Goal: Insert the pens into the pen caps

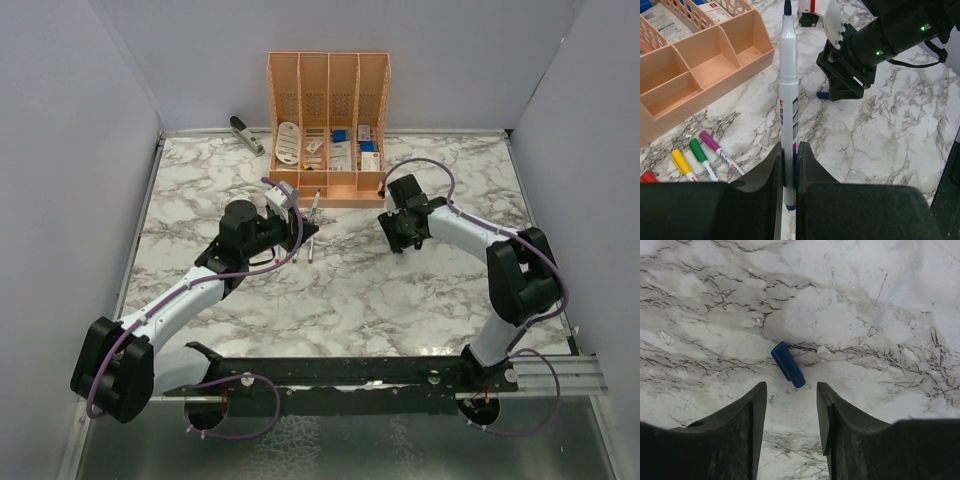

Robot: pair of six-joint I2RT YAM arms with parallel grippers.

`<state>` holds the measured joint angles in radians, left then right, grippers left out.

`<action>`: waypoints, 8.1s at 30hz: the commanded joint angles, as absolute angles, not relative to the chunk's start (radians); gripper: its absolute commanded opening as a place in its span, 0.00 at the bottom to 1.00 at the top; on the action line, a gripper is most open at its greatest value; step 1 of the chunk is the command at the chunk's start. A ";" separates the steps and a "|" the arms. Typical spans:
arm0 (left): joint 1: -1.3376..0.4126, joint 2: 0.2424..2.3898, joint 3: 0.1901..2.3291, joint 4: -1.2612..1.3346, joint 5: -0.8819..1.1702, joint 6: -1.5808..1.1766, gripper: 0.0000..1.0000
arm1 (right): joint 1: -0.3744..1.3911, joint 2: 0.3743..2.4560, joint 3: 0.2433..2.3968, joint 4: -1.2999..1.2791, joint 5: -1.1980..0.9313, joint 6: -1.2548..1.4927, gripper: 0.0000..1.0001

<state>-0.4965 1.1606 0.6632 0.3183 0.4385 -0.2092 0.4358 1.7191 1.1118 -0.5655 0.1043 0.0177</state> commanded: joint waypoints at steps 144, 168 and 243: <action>-0.585 1.257 0.738 0.563 0.555 -0.366 0.00 | 0.660 1.257 0.751 0.810 -0.105 0.482 0.01; -0.583 1.226 0.724 0.563 0.568 -0.359 0.00 | 0.664 1.252 0.746 0.814 -0.075 0.467 0.01; -0.424 1.215 0.908 0.729 0.454 -0.367 0.00 | 0.773 1.560 0.972 0.161 -0.313 0.471 0.01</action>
<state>-0.4385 1.2480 0.7792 0.4278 0.5228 -0.3866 0.6949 1.4792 1.0283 0.5198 -0.1635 0.4988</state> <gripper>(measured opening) 0.095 0.050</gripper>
